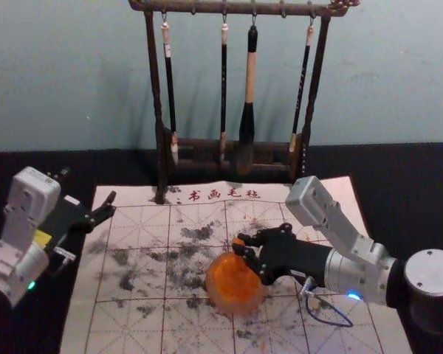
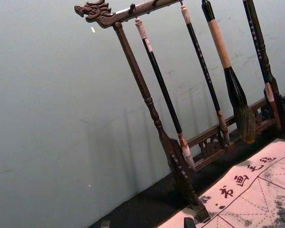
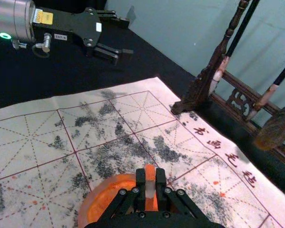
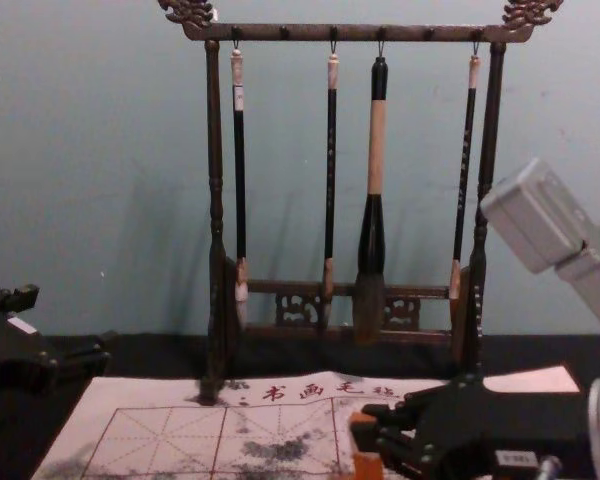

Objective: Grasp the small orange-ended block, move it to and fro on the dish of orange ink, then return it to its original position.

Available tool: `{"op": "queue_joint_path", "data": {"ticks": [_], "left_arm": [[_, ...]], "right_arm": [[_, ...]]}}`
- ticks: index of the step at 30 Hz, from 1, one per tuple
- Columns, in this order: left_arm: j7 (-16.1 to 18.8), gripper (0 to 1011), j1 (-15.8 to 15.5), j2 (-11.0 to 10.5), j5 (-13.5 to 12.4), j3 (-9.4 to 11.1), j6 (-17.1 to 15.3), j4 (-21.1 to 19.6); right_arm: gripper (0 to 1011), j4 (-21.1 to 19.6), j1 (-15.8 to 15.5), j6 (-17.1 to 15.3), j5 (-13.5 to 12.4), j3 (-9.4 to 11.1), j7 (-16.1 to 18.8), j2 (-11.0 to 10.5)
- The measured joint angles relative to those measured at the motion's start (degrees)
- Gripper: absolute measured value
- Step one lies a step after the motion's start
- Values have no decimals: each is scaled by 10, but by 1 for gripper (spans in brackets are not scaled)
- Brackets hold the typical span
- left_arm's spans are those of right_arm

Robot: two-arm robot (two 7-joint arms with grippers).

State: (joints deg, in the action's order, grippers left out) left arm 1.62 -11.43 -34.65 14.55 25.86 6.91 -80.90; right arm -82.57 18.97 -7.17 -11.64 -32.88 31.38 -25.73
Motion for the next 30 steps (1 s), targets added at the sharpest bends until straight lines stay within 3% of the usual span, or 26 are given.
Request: {"op": "queue_joint_path", "data": {"ticks": [18, 30], "left_arm": [[0, 1001, 0, 0, 0, 0, 0, 0], [0, 1001, 0, 0, 0, 0, 0, 0]], "right_arm": [[78, -58, -43, -14, -18, 12, 13, -36], [78, -66, -42, -15, -21, -2, 21, -35]]}}
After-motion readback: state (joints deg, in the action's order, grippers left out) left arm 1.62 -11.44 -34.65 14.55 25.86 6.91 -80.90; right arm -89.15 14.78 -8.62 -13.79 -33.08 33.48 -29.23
